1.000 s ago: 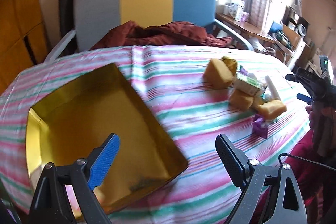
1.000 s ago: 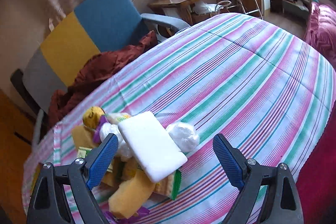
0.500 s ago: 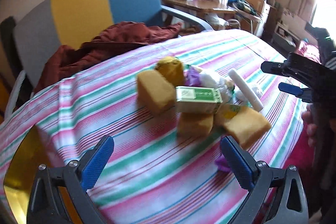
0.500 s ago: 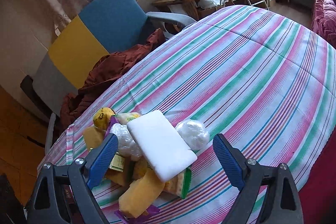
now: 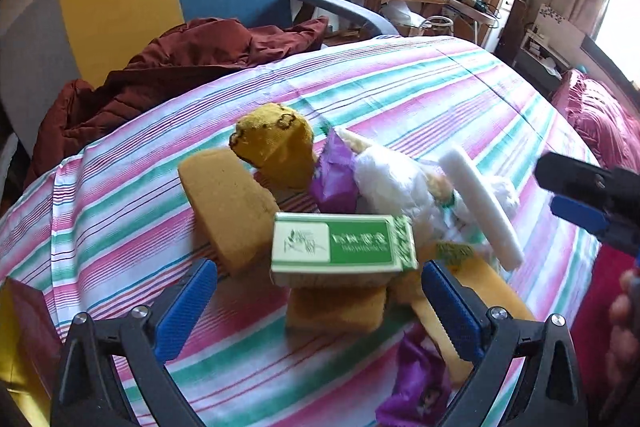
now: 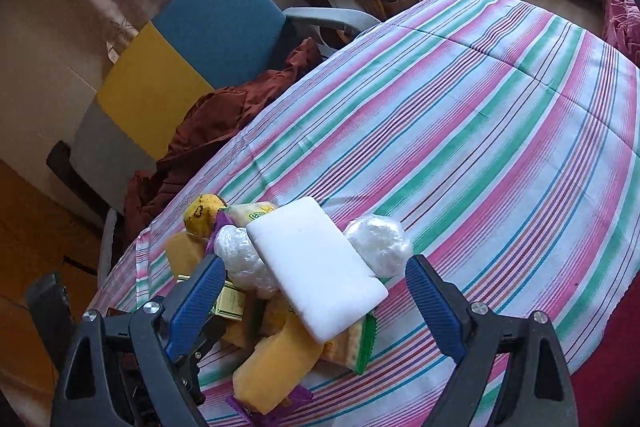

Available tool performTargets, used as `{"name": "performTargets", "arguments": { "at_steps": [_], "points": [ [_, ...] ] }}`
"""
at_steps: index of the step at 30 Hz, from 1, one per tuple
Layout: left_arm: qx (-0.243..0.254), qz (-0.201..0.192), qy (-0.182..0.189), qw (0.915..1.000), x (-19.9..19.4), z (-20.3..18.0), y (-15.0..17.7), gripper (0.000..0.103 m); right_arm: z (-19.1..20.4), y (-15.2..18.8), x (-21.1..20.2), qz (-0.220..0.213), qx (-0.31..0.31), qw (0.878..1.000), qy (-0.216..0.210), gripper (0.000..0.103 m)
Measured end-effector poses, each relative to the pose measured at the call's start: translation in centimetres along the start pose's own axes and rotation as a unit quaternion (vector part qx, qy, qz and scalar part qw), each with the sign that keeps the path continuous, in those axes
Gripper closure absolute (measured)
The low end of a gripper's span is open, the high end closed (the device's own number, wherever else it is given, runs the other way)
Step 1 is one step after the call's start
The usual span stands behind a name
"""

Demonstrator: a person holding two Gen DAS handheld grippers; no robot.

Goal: Organize objects
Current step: 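Grasp the green essential-oil box from the pile with the left gripper, then grasp the white foam bar with the right gripper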

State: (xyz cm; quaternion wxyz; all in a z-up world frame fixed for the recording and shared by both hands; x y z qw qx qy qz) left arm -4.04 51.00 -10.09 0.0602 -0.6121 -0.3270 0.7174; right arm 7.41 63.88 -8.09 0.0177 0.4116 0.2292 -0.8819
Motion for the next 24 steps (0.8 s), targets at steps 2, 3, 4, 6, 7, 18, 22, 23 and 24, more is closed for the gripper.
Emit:
{"name": "performTargets", "arguments": {
  "at_steps": [2,3,4,6,7,18,22,23,24],
  "points": [
    [-0.005,0.001,0.007,1.0000,0.4,0.2,-0.1,0.000,-0.1,0.0,0.0,0.000,0.000,1.000,0.001,0.010],
    [-0.008,-0.002,0.017,0.9998,0.5,0.1,-0.2,0.001,-0.1,-0.1,0.0,-0.001,0.000,1.000,0.003,0.010],
    [-0.007,-0.005,0.025,0.9997,0.5,0.0,-0.2,0.005,-0.1,-0.1,0.1,0.000,-0.001,1.000,0.004,0.010],
    [0.000,-0.010,0.032,0.9994,0.5,-0.1,-0.1,0.028,0.0,0.0,0.2,0.001,-0.003,1.000,0.007,0.010],
    [0.002,-0.011,0.034,0.9994,0.5,-0.1,0.1,0.029,0.0,0.0,0.2,0.001,-0.006,1.000,0.009,0.009],
    [-0.045,-0.032,0.053,0.9970,-3.5,1.0,4.1,0.029,0.7,0.9,1.4,0.016,-0.054,0.997,0.045,0.010],
    [-0.067,-0.034,0.057,0.9955,-5.2,1.5,6.0,0.029,0.8,1.4,1.9,0.020,-0.076,0.994,0.071,0.010],
    [-0.069,-0.035,0.057,0.9953,-5.6,1.4,6.5,0.029,0.8,1.5,2.1,0.020,-0.083,0.993,0.079,0.010],
    [-0.072,-0.037,0.057,0.9951,-6.1,1.5,6.9,0.029,0.8,1.7,2.3,0.023,-0.090,0.992,0.087,0.010]
  ]
}}
Point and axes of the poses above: each gripper's, at about its wrist camera, not at the fingertips, and x roughly the way its jaws point, z to its left, y to its underside, the point moved 8 cm from there along x, roughly the way its jaws point, and after that the axes turned 8 degrees about x, right-handed, at the moved point
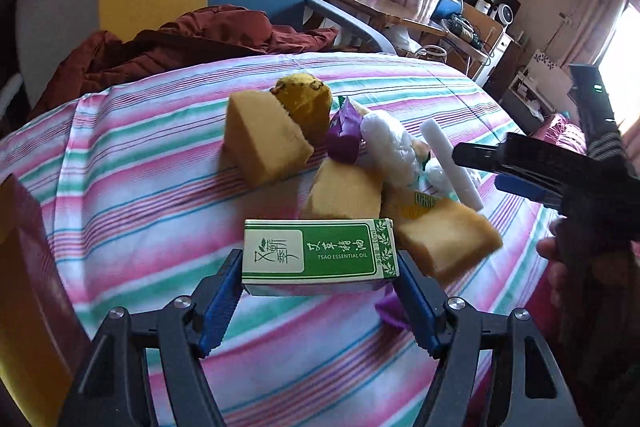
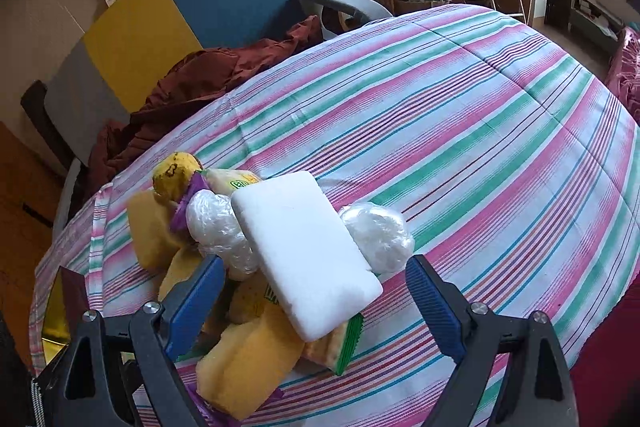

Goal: Organize objects
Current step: 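Grasp the white foam bar with the right gripper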

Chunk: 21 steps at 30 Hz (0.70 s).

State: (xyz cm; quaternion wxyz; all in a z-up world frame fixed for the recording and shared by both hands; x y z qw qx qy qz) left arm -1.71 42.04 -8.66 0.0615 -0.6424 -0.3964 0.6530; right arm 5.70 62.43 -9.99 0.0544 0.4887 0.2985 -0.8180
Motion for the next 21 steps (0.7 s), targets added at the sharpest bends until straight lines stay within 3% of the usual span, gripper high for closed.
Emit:
{"name": "performTargets", "arguments": {
  "at_steps": [6,7,10,11,15,21],
  "points": [
    [-0.012,-0.019,0.005,0.9997,-3.0,0.4,1.2,0.029,0.0,0.6,1.8,0.019,-0.035,0.998,0.051,0.011],
    [-0.015,-0.022,0.005,0.9996,-3.4,0.5,1.4,0.029,-0.1,0.6,2.0,0.020,-0.041,0.997,0.060,0.019],
    [-0.022,-0.030,0.004,0.9993,-4.7,0.9,2.0,0.029,-0.4,0.6,2.4,0.024,-0.045,0.996,0.072,0.059],
    [-0.024,-0.031,0.003,0.9992,-5.0,1.1,2.1,0.029,-0.6,0.5,2.3,0.022,-0.044,0.996,0.077,0.067],
    [-0.033,-0.041,-0.006,0.9986,-6.7,2.0,2.9,0.029,-0.8,-0.2,1.1,-0.003,-0.030,0.998,0.062,0.077],
    [-0.053,-0.055,-0.030,0.9966,-9.4,4.0,4.2,0.029,-0.9,-1.2,-0.7,-0.036,-0.007,0.998,0.041,0.078]
  ]
}}
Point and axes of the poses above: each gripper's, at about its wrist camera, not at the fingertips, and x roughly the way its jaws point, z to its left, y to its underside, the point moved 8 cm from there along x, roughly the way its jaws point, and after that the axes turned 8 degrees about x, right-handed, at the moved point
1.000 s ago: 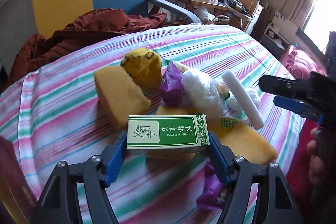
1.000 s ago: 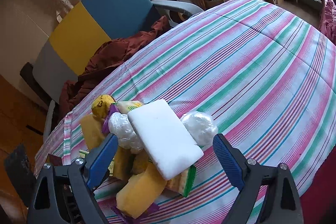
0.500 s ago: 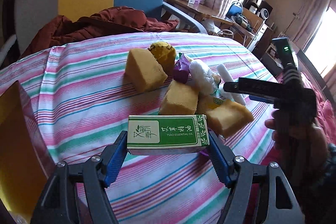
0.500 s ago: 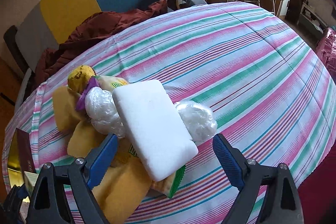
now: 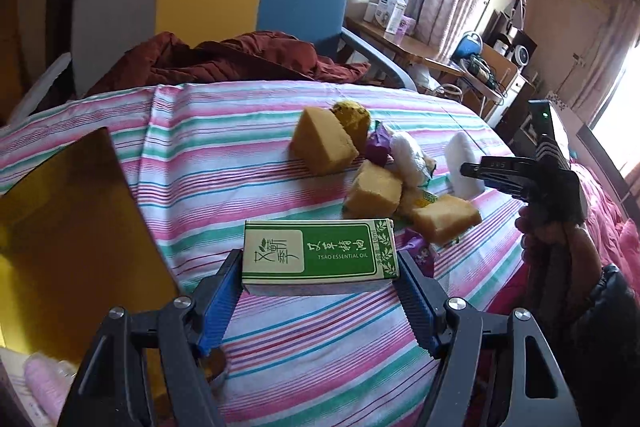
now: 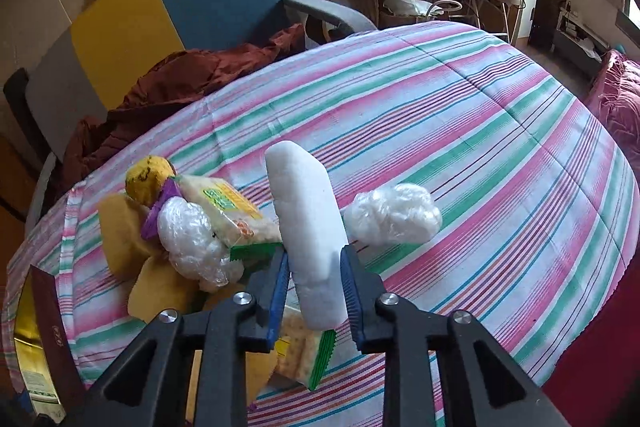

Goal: Organize objects
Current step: 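Grasp the white foam bar with the right gripper, then lower the green box and white bar into the gold tray and release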

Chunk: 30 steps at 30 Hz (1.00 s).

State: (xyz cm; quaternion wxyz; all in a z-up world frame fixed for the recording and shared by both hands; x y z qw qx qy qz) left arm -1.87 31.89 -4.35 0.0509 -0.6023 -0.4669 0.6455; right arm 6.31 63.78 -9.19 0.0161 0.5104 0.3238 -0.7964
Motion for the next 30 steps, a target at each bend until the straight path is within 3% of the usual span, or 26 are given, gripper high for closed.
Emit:
{"name": "performTargets", "arguments": {
  "at_steps": [8,15,18,23,30],
  "points": [
    [-0.029,-0.040,-0.058,0.9971,-5.9,6.3,0.7,0.029,0.9,-0.8,-4.2,-0.048,0.018,0.997,-0.049,0.078],
    [-0.069,-0.045,-0.136,0.9872,-9.4,15.0,3.1,0.029,9.0,1.6,-8.7,-0.054,-0.068,0.988,-0.128,0.078],
    [-0.095,-0.037,-0.156,0.9825,-10.4,18.3,4.8,0.029,14.1,4.4,-9.7,-0.033,-0.122,0.978,-0.168,0.078],
    [-0.105,-0.027,-0.164,0.9804,-10.5,20.1,6.6,0.028,22.0,10.3,-9.9,0.020,-0.208,0.952,-0.222,0.078],
    [-0.117,-0.008,-0.157,0.9807,-9.9,21.0,8.9,0.024,30.7,17.3,-8.3,0.081,-0.293,0.919,-0.250,0.078]
  ]
}}
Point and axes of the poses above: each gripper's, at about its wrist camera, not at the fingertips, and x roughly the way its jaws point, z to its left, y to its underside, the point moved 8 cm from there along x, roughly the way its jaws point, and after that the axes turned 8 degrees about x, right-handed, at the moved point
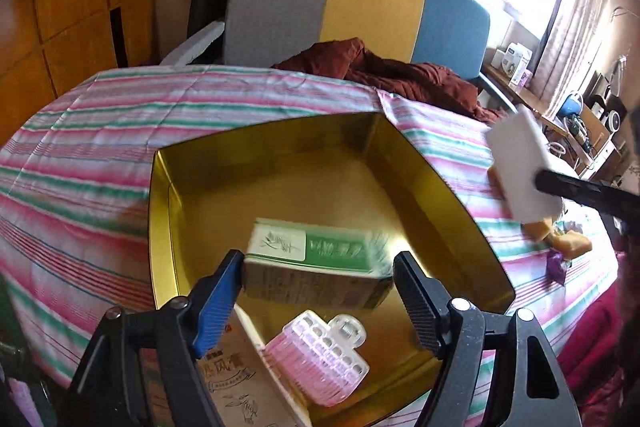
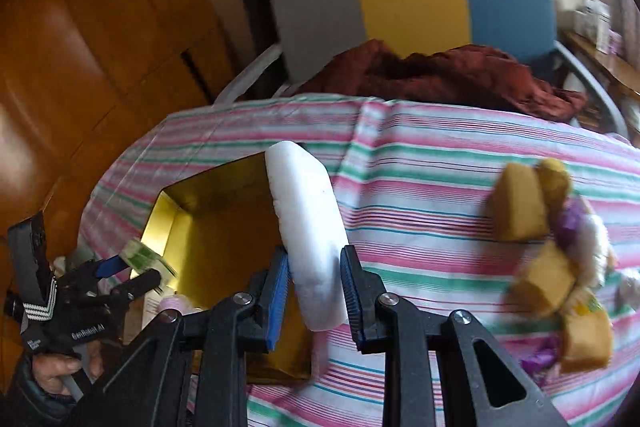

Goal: Organize objects
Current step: 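Lower the green box and white bar into the gold tray and release, then withdraw both grippers from the tray back toward the pile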

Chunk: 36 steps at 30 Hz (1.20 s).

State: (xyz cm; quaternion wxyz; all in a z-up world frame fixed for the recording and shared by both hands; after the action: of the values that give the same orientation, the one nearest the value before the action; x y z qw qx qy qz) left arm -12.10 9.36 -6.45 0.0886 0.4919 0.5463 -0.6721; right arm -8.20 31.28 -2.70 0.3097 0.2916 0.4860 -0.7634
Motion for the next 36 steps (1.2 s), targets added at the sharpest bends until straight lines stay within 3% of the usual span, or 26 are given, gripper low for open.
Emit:
{"name": "performTargets", "arguments": {
  "at_steps": [4,6,7,8,18,28,32,36],
  "points": [
    [-0.005,0.010,0.003,0.9999,0.1,0.3,1.1,0.020,2.5,-1.7,3.8,0.008,-0.011,1.000,0.007,0.075],
    [-0.014,0.014,0.008,0.9998,-0.1,0.6,1.7,0.019,3.8,-3.0,5.4,0.000,-0.012,1.000,0.008,0.058],
    [-0.018,0.014,0.009,0.9997,-0.2,0.7,1.9,0.019,4.4,-3.4,6.2,0.000,-0.011,1.000,0.006,0.040],
    [-0.020,0.013,0.009,0.9997,-0.3,0.8,2.2,0.018,4.7,-3.7,6.7,0.001,-0.011,1.000,0.007,0.029],
    [-0.042,0.006,0.011,0.9991,-1.0,0.3,3.0,0.017,3.0,0.2,5.1,0.020,-0.011,1.000,0.015,0.029],
    [-0.035,-0.001,0.037,0.9987,-1.9,-3.3,3.0,0.016,1.3,5.0,2.5,0.012,-0.044,0.998,0.047,0.026],
    [-0.025,-0.004,0.024,0.9994,-2.3,-4.4,2.8,0.016,0.6,5.5,0.9,-0.005,-0.050,0.997,0.052,0.020],
    [-0.021,-0.014,-0.007,0.9997,-2.8,-4.6,2.7,0.009,-0.4,5.8,-0.4,-0.016,-0.046,0.997,0.057,0.019]
  ]
}}
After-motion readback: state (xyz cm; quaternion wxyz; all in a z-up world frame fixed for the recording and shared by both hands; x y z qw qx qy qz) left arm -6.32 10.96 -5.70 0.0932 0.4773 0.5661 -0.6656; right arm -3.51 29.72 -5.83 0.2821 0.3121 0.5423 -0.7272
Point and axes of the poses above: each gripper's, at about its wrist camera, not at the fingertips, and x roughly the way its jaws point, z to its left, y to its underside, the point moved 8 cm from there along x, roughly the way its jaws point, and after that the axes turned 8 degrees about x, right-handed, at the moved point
